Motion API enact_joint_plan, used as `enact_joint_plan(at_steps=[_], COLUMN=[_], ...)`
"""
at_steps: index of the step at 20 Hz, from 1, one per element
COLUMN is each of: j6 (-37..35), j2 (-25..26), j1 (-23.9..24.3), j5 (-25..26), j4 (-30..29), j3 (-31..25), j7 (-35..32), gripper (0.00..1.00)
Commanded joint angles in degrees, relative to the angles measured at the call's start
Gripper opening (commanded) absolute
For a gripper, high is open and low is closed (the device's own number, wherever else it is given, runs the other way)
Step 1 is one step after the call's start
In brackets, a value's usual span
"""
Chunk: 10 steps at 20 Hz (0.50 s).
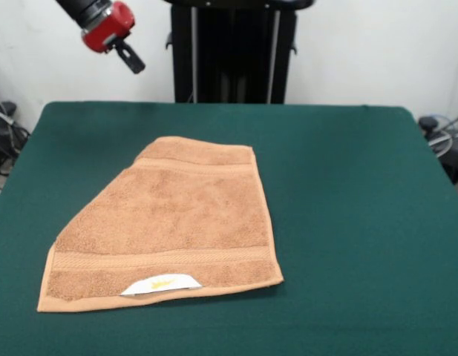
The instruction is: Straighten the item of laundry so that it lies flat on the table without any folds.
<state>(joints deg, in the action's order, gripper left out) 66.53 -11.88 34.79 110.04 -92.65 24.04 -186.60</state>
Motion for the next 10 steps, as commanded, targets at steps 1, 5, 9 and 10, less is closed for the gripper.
enact_joint_plan(at_steps=[1,5,9,10], j6=[-2.36,-4.88,-5.33,-5.04], j2=[1.61,2.39,2.55,2.71], j1=[-1.90,-2.78,-4.63,-4.96], j5=[-3.03,-3.19,-2.24,-1.80], j4=[0.71,0.98,1.72,2.04], j3=[-10.19,-10.17,-10.00,-9.96], j7=[5.41,5.73,4.43,3.84], gripper=[0.00,0.00,0.00,0.00])
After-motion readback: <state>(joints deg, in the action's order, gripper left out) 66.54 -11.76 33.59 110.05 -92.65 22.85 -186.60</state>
